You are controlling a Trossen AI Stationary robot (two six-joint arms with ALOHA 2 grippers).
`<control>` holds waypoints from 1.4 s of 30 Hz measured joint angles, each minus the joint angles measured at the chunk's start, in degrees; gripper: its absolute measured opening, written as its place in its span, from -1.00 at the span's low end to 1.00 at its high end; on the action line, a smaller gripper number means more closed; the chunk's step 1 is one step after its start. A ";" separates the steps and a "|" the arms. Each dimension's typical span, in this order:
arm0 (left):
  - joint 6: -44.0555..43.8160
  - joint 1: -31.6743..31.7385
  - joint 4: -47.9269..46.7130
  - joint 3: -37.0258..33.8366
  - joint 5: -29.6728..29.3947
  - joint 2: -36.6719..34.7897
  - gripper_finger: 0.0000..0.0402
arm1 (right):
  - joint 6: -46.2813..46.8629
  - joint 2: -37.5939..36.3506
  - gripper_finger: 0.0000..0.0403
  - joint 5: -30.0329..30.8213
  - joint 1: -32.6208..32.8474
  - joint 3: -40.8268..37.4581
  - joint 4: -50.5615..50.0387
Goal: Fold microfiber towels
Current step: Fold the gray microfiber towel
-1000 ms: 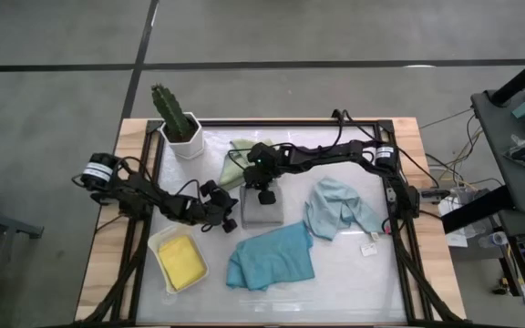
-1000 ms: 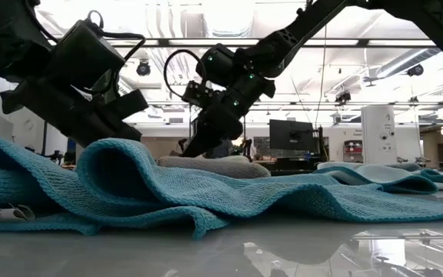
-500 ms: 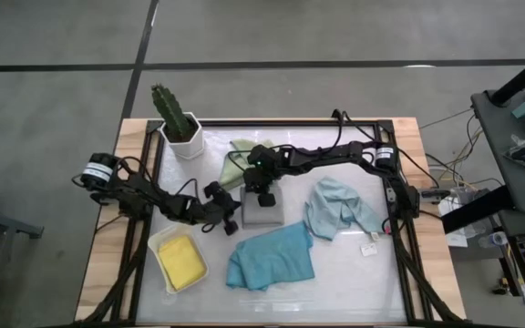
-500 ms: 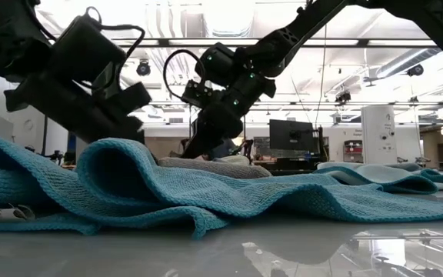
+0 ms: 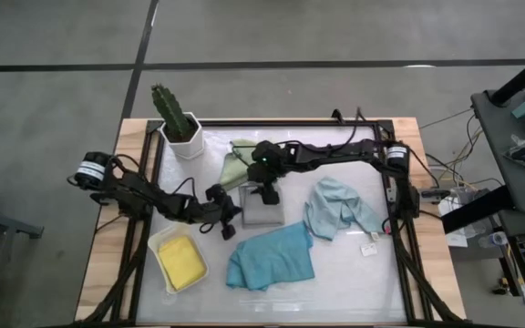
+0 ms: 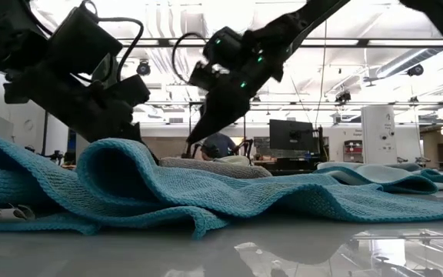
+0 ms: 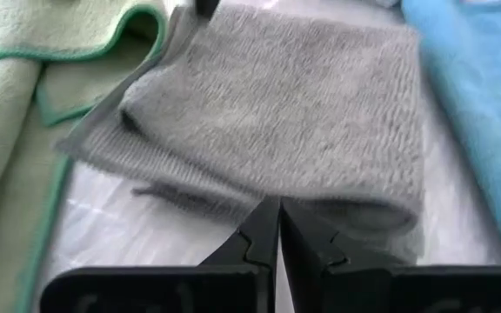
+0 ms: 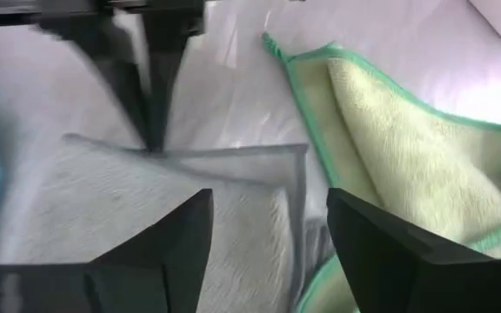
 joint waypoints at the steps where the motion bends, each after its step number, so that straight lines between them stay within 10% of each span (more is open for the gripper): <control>1: 0.01 0.00 -1.21 0.00 0.04 -0.57 -1.00 | 0.29 -1.35 0.09 -0.09 0.19 -1.15 -0.37; 14: -2.53 -0.31 -2.09 0.56 15.33 -5.38 -0.97 | 12.25 -15.35 0.09 -1.05 8.63 -22.66 15.41; 27: -7.56 -0.98 2.41 1.67 11.72 0.25 -0.29 | 13.50 -15.64 0.09 2.11 11.91 -29.12 26.50; 37: -6.06 -3.02 1.51 4.43 12.18 1.33 -0.94 | 13.01 -15.60 0.09 2.09 12.33 -29.23 26.56; 42: -7.54 -2.97 -0.04 4.44 13.55 1.34 -0.93 | 14.03 -15.60 0.09 2.07 12.29 -29.28 26.41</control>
